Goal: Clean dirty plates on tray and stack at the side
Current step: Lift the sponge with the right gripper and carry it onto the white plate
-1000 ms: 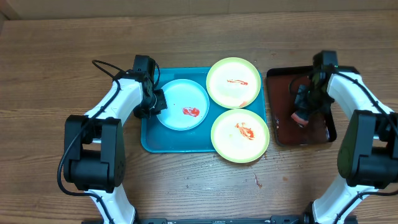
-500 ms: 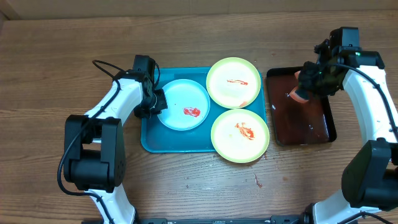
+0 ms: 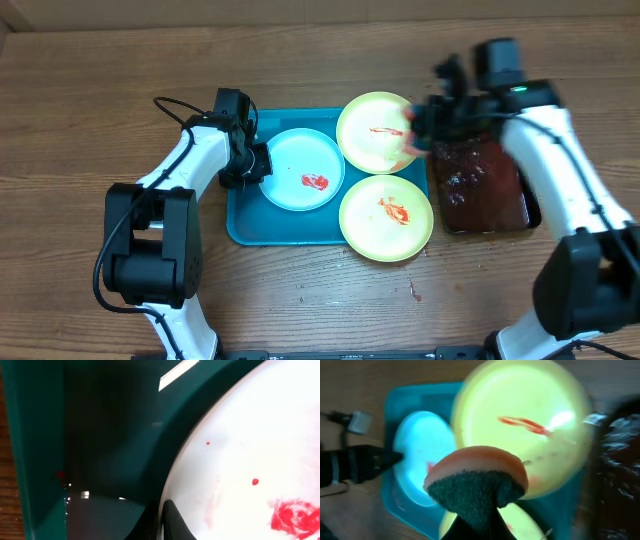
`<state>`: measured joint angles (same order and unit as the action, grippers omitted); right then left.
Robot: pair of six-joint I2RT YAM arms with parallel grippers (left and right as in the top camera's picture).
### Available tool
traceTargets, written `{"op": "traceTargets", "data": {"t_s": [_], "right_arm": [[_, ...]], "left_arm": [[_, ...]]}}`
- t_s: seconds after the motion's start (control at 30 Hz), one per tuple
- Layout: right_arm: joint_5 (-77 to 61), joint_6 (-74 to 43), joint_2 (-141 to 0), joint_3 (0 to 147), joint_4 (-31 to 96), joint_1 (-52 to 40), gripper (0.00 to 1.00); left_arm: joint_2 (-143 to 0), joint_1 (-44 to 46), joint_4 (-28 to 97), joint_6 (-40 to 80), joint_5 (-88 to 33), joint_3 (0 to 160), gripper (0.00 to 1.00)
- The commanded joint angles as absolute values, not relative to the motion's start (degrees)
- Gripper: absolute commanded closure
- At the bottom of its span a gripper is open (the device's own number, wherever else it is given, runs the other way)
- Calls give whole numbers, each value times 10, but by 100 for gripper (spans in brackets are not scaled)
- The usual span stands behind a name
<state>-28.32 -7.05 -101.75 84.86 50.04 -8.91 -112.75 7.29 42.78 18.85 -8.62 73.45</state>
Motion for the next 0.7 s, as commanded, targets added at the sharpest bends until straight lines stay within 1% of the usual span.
{"op": "traceTargets", "data": {"t_s": [0.0,0.17,0.27,0.4,0.57,0.67], "right_arm": [[-267,-178,-1018,856,458,-173,96],[-143,-276,-1050,856,391,-289,96],[-88,-306,-1080,856,373,-327,96],[-75,-311,-1139,878,367,-353,96],[-69,-302,-1228,957,423,-356,96],[-38,-296,-1260,986,455,-356,96]], "left_arm": [[-1158,69,432,174,-102,720,96],[-1158,62,433,174,-101,720,96],[-1158,62,433,174,-102,720,96],[-1158,62,432,174,-102,720,96],[-1158,62,432,174,-102,720,96],[-1158,62,432,174,-102,720,96]]}}
